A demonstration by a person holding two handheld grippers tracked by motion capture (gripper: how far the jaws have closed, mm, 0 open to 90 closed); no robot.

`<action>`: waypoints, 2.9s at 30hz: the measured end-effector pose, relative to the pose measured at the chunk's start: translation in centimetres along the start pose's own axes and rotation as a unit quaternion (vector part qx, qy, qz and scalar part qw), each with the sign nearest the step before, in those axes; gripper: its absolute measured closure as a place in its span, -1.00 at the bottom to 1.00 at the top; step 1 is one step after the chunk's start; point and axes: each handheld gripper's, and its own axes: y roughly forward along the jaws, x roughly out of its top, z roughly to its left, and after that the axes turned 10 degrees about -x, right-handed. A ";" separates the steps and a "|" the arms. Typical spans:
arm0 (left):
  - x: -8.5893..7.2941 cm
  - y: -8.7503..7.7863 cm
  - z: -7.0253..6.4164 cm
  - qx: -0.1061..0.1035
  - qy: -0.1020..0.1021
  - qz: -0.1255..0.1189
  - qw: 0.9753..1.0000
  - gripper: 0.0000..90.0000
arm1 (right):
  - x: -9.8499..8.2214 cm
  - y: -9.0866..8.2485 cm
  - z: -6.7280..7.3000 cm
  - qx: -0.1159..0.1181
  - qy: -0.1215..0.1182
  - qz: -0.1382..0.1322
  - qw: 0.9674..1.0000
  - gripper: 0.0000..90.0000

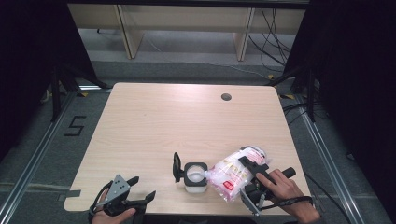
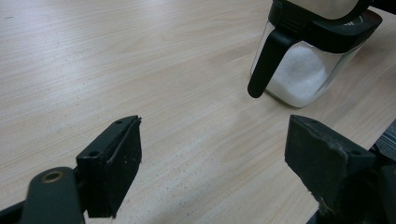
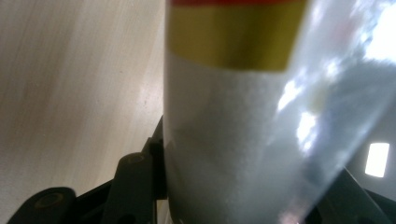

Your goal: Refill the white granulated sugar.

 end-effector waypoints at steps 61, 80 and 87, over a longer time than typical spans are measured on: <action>-0.1 0.2 0.0 0.003 -0.009 -0.003 1.000 -0.59 | -11.8 1.5 4.4 0.048 0.648 -0.045 0.759 0.21; 0.0 0.4 0.0 0.001 -0.010 -0.002 1.000 -0.59 | -11.6 0.3 4.4 0.057 0.690 0.022 0.721 -0.25; 0.3 0.6 0.0 -0.003 -0.012 -0.004 1.000 -0.59 | -11.0 -1.2 4.6 0.066 0.727 0.059 0.681 -0.37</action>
